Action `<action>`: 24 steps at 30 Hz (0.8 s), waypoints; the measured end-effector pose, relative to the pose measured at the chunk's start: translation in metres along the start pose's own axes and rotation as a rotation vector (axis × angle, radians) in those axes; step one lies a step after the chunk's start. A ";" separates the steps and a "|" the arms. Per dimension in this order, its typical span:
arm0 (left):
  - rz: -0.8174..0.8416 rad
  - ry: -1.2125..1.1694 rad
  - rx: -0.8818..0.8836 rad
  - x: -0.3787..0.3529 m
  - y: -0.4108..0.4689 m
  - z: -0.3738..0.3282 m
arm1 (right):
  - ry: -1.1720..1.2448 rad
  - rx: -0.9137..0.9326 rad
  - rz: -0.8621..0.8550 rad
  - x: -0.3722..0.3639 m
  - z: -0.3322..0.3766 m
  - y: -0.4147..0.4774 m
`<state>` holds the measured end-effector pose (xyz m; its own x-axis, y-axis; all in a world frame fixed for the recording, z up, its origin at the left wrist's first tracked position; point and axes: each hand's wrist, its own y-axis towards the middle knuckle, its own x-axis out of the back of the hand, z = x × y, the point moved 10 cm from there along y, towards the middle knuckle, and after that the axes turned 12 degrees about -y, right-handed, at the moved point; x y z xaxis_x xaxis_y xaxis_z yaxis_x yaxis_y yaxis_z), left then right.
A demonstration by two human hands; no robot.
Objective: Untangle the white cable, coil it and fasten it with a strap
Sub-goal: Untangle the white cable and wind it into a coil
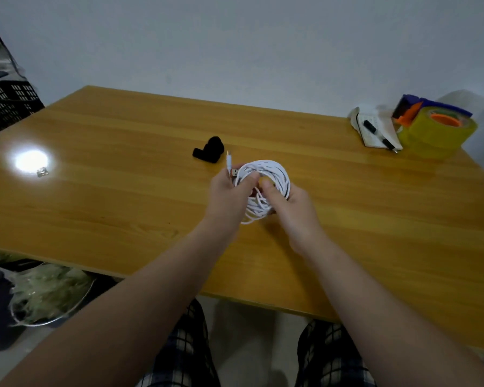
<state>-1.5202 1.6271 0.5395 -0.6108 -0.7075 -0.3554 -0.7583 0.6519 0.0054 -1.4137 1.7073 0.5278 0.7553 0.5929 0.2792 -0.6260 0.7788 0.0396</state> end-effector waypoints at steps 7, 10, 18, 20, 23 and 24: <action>0.104 -0.243 0.270 -0.011 -0.012 0.027 | -0.070 0.050 0.190 -0.006 -0.010 -0.012; 0.254 -0.212 0.325 -0.019 -0.014 0.017 | 0.007 0.060 0.319 -0.014 -0.005 -0.011; 0.224 0.268 0.149 -0.008 -0.004 -0.005 | 0.017 -0.020 0.205 -0.019 0.014 0.001; 0.194 0.295 0.133 -0.001 0.000 -0.007 | -0.166 0.128 0.324 -0.032 0.033 -0.001; 0.230 0.347 0.132 0.004 0.007 -0.009 | -0.355 0.283 0.477 -0.047 0.045 0.000; 0.232 0.355 0.132 0.005 0.009 -0.011 | -0.416 0.323 0.465 -0.050 0.046 0.004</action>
<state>-1.5327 1.6264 0.5477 -0.8193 -0.5732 -0.0152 -0.5704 0.8174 -0.0807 -1.4623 1.6712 0.5581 0.2985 0.6721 0.6776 -0.9411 0.3253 0.0919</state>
